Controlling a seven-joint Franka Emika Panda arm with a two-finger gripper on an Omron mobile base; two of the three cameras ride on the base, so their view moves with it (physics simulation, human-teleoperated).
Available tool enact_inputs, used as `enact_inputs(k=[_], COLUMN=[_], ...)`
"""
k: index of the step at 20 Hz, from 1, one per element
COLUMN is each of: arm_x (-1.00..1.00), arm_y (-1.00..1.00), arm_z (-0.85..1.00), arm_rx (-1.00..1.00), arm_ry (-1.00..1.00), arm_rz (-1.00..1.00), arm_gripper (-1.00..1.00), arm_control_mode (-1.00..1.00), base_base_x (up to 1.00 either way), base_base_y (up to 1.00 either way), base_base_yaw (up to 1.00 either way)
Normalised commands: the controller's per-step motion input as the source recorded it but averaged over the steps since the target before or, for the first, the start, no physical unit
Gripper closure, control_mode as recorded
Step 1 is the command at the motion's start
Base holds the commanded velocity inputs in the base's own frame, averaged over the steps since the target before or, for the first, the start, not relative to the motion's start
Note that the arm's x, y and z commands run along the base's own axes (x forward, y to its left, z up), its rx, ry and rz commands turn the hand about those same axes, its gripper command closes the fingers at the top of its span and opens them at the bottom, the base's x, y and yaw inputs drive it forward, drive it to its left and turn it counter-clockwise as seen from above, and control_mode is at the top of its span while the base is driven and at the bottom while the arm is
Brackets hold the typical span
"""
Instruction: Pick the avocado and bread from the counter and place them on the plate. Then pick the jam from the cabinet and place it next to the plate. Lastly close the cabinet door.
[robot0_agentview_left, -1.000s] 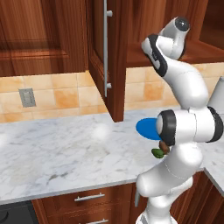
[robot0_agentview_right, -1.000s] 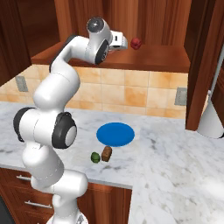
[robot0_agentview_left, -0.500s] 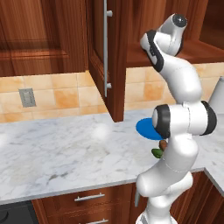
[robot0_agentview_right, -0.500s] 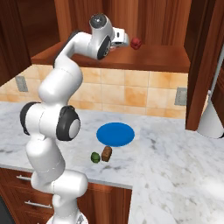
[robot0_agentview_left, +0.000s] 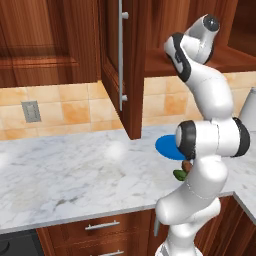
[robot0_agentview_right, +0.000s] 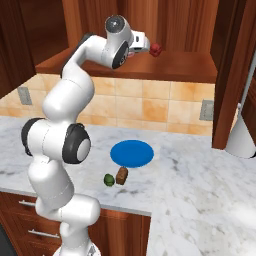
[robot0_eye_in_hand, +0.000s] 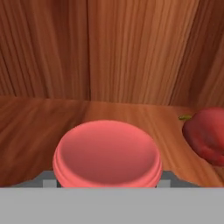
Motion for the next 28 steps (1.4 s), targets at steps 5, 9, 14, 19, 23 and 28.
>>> enact_inputs(k=[5, 9, 14, 19, 23, 28], arm_x=[-0.54, -0.64, -0.67, -0.59, -0.63, -0.81], arm_y=[-0.11, -0.19, -0.20, -0.11, 0.00, 0.00], arm_z=[-0.04, 0.00, 0.11, 0.27, 0.02, -0.13], arm_rx=[0.00, 0.01, 0.07, 0.07, 0.05, 0.03], arm_ry=[-0.13, -0.06, 0.00, 0.00, 0.00, -0.02], arm_rz=[0.00, 0.00, 0.01, 0.00, 0.03, 0.07], arm_gripper=[1.00, 1.00, 1.00, 1.00, 1.00, 1.00], arm_control_mode=[-1.00, -1.00, -1.00, -1.00, -1.00, -1.00], base_base_x=[0.00, 0.00, 0.00, 0.00, 0.00, 0.00], base_base_y=[0.00, 0.00, 0.00, 0.00, 0.00, 0.00], base_base_yaw=[0.00, 0.00, 0.00, 0.00, 0.00, 0.00])
